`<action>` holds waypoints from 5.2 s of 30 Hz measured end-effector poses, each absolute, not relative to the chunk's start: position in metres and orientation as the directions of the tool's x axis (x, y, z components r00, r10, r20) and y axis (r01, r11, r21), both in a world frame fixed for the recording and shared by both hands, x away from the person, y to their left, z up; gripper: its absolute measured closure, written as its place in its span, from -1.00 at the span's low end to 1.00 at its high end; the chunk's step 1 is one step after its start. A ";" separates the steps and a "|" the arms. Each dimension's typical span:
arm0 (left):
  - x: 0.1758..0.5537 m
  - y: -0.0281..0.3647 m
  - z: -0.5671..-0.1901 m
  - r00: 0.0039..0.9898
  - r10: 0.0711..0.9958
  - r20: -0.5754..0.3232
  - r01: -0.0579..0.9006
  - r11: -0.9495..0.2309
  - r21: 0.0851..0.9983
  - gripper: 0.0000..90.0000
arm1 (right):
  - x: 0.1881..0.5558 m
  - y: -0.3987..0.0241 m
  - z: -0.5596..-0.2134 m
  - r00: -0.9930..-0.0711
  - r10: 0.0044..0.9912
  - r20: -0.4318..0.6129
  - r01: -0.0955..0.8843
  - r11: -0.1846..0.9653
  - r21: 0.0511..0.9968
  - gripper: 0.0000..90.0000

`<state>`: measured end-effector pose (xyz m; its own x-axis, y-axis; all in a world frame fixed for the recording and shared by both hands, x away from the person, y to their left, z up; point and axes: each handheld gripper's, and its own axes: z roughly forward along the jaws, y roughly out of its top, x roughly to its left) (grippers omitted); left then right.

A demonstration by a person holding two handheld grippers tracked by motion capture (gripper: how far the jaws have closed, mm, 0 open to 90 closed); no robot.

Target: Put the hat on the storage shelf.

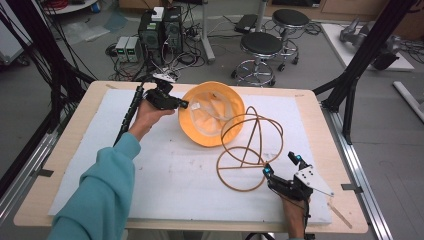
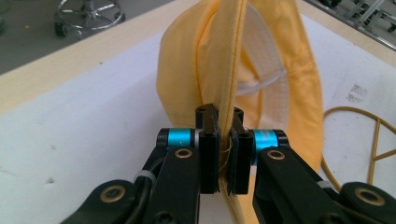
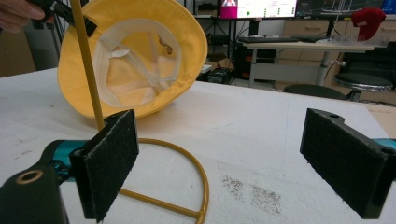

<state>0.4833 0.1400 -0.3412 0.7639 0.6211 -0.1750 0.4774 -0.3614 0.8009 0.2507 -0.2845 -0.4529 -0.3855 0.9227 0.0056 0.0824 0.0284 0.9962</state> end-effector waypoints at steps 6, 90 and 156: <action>0.483 0.156 -0.331 0.745 0.650 -0.152 0.464 -0.340 0.818 0.89 | 0.251 -0.284 -0.453 -0.386 0.922 0.005 0.081 0.029 0.996 -0.77; 0.442 0.185 -0.312 0.726 0.684 0.075 0.352 -0.464 0.813 0.89 | 0.250 -0.285 -0.453 -0.385 0.923 0.005 0.080 0.028 0.996 -0.77; 0.363 0.136 -0.333 0.860 0.491 -0.137 0.340 -0.353 0.872 -0.75 | 0.250 -0.284 -0.453 -0.380 0.925 0.003 0.076 0.028 0.997 -0.77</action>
<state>0.3631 0.1357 -0.3326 0.8603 0.4911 -0.1367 0.3398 -0.3527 0.8718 0.2496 -0.2844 -0.4533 -0.3796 0.9251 0.0031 0.0756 0.0277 0.9968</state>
